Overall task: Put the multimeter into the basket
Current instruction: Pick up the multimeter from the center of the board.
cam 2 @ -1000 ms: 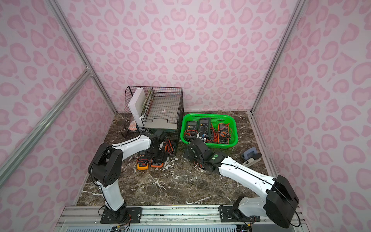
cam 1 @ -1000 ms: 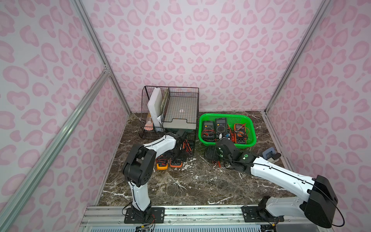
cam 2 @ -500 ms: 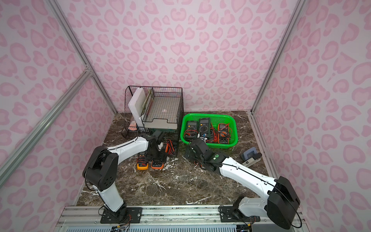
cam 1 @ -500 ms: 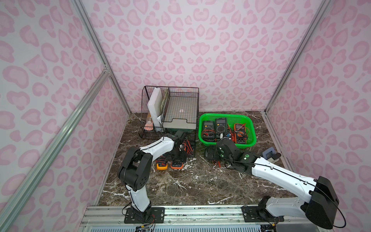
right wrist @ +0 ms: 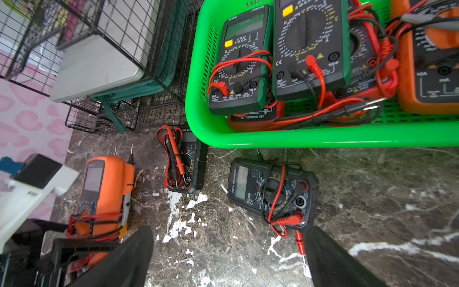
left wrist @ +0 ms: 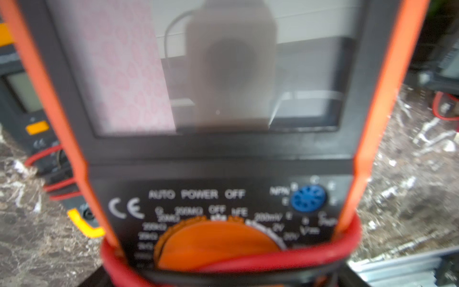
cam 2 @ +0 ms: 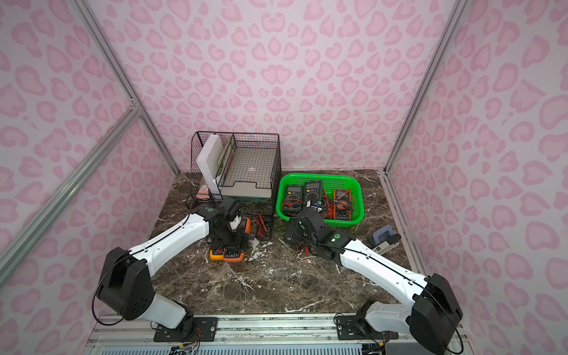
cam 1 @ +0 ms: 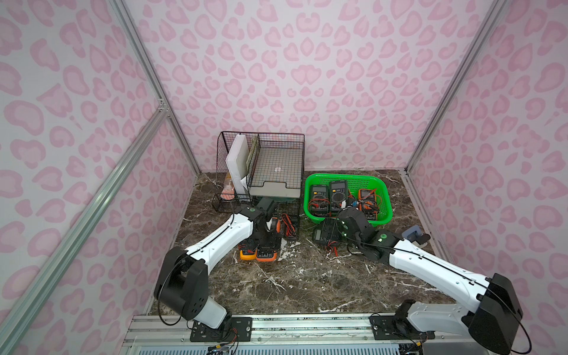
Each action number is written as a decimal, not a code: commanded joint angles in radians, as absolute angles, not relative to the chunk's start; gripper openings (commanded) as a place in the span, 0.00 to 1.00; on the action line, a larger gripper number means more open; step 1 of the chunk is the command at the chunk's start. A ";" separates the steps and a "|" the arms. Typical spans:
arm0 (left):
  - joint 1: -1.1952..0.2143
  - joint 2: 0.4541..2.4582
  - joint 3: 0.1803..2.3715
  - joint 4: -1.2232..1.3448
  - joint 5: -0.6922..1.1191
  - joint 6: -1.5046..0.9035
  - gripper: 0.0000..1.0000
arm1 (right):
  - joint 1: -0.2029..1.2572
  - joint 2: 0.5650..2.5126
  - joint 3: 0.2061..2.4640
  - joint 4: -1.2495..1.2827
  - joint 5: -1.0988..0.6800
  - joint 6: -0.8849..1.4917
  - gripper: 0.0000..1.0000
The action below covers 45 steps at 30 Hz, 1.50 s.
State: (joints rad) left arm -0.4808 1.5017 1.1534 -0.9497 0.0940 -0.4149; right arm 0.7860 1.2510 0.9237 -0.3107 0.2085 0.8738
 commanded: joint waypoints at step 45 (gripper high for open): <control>-0.673 1.836 1.757 -0.878 0.352 -0.480 0.00 | 0.493 1.242 0.824 0.193 -0.377 1.072 0.99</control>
